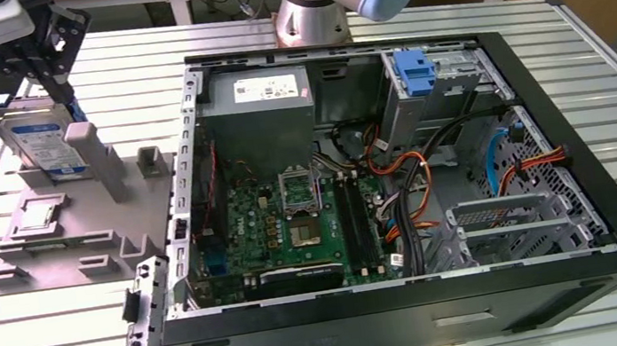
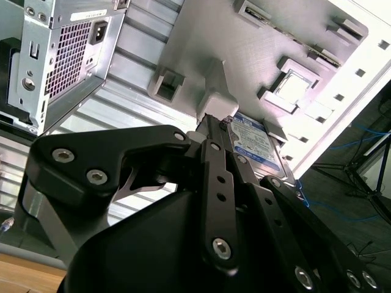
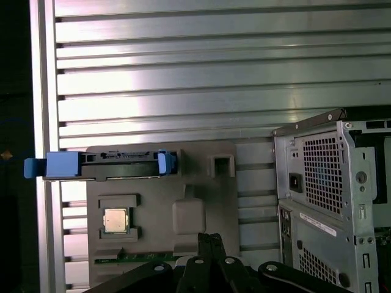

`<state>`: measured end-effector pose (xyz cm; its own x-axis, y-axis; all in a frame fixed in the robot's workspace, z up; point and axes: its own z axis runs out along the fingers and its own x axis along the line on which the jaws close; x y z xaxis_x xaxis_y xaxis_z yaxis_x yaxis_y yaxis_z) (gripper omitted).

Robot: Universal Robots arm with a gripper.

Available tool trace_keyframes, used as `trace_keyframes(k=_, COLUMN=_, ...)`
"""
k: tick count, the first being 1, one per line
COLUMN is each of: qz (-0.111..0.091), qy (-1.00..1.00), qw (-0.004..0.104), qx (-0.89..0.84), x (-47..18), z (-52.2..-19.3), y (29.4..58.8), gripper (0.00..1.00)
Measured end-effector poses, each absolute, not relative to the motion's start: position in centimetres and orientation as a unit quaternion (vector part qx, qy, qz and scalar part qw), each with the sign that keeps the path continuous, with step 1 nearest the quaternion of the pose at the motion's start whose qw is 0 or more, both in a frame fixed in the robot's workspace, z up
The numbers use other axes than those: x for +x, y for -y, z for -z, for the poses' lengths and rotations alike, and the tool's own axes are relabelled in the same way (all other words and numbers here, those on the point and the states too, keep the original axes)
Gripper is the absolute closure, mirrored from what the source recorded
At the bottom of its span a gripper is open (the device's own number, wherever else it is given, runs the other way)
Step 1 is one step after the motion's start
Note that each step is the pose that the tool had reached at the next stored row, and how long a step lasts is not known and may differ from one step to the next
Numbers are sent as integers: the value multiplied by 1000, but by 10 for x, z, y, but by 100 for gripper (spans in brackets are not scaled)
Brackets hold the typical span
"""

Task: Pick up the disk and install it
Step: 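Reach for the disk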

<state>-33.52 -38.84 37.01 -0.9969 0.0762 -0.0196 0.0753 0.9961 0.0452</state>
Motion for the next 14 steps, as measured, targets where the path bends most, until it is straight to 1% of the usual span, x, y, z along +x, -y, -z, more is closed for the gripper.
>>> trace_keyframes(k=14, qz=-22, qy=-999, qw=11, qx=38, x=-341, z=-370, y=387, gripper=90)
